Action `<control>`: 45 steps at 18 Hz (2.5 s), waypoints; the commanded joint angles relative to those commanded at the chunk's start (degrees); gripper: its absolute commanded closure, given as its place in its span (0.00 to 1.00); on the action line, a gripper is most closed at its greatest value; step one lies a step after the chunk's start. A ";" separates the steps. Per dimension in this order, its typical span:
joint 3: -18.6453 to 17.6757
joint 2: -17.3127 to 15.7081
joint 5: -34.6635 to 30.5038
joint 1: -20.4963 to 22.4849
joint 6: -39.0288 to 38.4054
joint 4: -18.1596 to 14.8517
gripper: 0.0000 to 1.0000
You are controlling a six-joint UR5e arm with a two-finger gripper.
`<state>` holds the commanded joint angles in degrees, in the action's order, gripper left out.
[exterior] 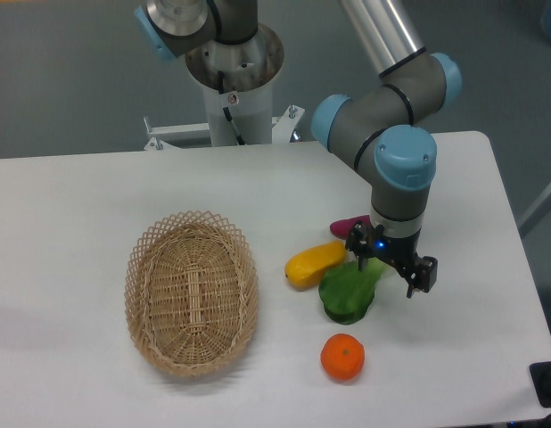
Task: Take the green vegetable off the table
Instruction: 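Move the open gripper over the green bok choy leaves, then lower the gripper onto the bok choy and close on its leaves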
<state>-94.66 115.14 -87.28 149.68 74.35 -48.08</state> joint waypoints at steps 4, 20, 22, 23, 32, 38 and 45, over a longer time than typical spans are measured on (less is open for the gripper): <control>-0.17 -0.70 0.17 1.84 0.79 -0.35 0.00; -2.72 -1.41 -0.53 5.98 10.98 -0.53 0.00; -3.07 -1.32 -0.61 6.07 10.90 -0.53 0.00; -4.03 -0.97 -0.70 5.81 10.81 -0.01 0.00; -8.35 -0.62 -0.79 5.10 10.29 0.61 0.00; -8.96 1.23 -1.32 3.78 10.28 3.51 0.00; -10.37 1.67 -2.63 3.69 10.20 4.83 0.00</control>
<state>-105.02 116.81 -89.90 153.37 84.55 -43.25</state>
